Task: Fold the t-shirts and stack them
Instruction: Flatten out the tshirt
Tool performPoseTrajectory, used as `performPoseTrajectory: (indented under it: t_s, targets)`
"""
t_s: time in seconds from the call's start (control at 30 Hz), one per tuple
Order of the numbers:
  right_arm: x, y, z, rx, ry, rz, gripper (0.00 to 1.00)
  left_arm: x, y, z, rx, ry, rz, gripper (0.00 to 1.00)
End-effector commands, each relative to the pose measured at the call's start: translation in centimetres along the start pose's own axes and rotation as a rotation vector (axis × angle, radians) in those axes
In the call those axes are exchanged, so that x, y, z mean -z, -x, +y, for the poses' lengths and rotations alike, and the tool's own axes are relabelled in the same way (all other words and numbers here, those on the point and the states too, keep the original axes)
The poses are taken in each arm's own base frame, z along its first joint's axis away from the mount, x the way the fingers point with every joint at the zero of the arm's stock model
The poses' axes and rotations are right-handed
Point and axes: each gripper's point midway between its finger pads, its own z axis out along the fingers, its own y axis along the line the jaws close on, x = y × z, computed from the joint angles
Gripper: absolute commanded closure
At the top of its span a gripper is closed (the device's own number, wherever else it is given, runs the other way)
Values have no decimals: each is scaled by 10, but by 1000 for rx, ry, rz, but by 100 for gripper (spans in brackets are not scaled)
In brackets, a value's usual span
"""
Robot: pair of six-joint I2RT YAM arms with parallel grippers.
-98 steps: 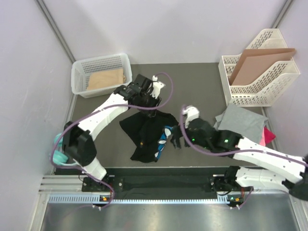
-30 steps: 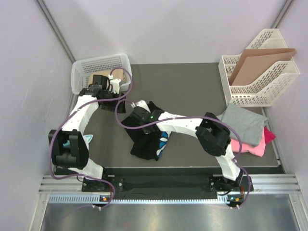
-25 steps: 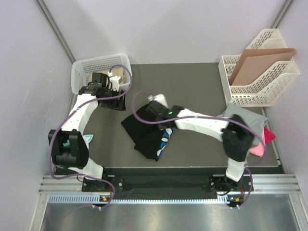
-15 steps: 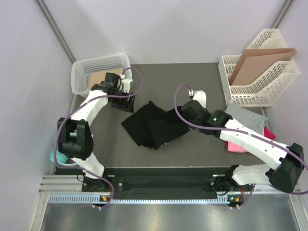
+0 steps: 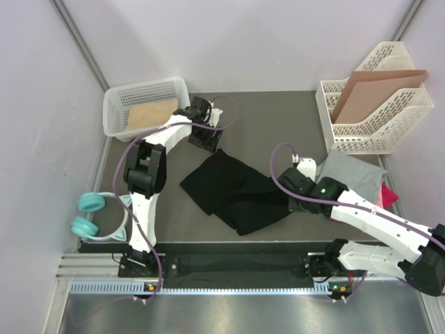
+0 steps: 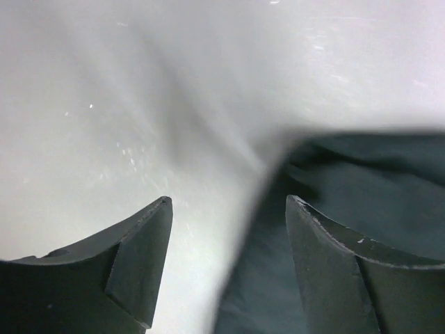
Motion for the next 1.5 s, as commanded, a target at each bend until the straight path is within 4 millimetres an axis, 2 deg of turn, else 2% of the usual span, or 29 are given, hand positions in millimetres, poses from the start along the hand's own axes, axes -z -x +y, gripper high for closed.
performPoseTrajectory:
  t_s: [0.0, 0.07, 0.17, 0.27, 0.33, 0.5, 0.63, 0.77, 0.9, 1.07, 1.17, 1.23, 1.47]
  targets:
    - [5, -3, -5, -36, -9, 1, 100, -23, -7, 9, -9, 49, 41, 31]
    - [3, -1, -2, -26, -5, 0, 100, -32, -18, 8, -5, 33, 81, 34]
    - [1, 3, 4, -16, 0, -3, 100, -29, -19, -2, 0, -16, 82, 38]
    - [-1, 4, 8, -11, 11, -3, 100, -9, -14, -20, 8, -99, 64, 37]
    - [-2, 5, 10, -10, 17, -5, 100, 15, -5, -28, 2, -131, 18, 32]
    - [-3, 4, 11, 0, 27, -7, 100, 70, 10, -32, -40, -108, -109, 27]
    - [-4, 1, 11, -7, 35, -6, 100, 84, 8, -39, -63, -125, -157, 25]
    - [-5, -1, 11, -14, 42, -1, 100, 85, 5, -41, -52, -122, -157, 25]
    - [-5, -2, 11, -17, 43, 0, 100, 74, -16, -62, -92, -210, -104, 25]
    - [-7, -2, 12, -13, 39, 4, 100, 49, -60, -103, -176, -268, 25, 27]
    - [-8, -4, 13, -11, 37, 8, 100, 45, -78, -126, -247, -277, 62, 27]
    - [-9, -4, 14, -10, 38, 11, 100, 43, -83, -140, -282, -285, 67, 26]
    - [-9, -1, 19, -13, 55, 10, 100, 16, -97, -147, -293, -267, 127, 25]
